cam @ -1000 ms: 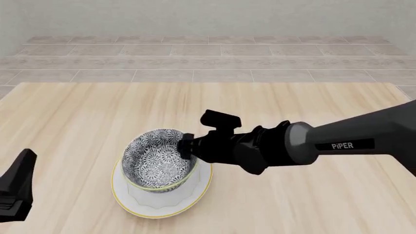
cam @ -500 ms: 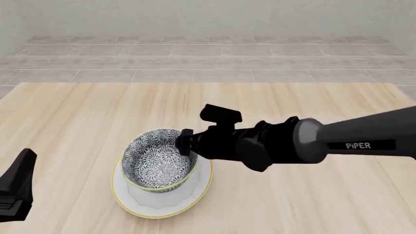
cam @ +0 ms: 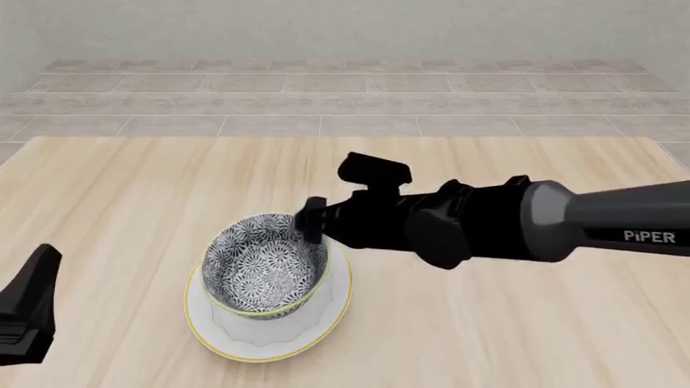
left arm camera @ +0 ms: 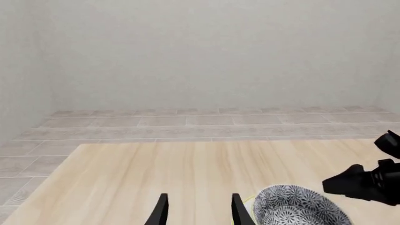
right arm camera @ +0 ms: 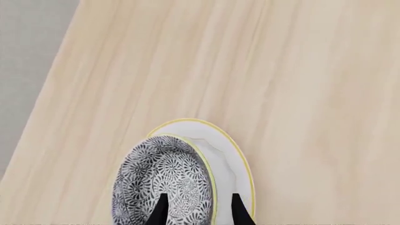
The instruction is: Put the bowl on the plate.
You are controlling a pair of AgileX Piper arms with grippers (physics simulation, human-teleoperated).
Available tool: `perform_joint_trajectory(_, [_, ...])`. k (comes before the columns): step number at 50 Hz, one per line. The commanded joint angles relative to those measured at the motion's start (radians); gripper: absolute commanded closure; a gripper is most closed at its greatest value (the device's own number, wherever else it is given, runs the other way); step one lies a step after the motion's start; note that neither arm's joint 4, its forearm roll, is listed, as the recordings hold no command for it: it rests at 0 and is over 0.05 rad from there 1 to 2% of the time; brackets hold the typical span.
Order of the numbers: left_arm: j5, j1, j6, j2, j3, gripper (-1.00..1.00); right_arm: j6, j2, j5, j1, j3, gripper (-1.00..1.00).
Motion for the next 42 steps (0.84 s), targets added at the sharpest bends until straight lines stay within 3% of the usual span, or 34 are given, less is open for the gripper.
perform_joint_trajectory(1, [-0.017, 0.002, -0.001, 0.015, 0.002, -1.00, -0.038, -0.051, 0.051, -0.017, -0.010, -1.00])
perform_joint_trajectory(21, [-0.012, 0.002, 0.006, 0.014, 0.004, -1.00, -0.086, -0.171, 0.121, -0.048, 0.010, -1.00])
perform_joint_trajectory(42, [0.029, -0.002, 0.003, -0.017, -0.005, -1.00, -0.111, -0.355, 0.061, -0.050, 0.167, -1.00])
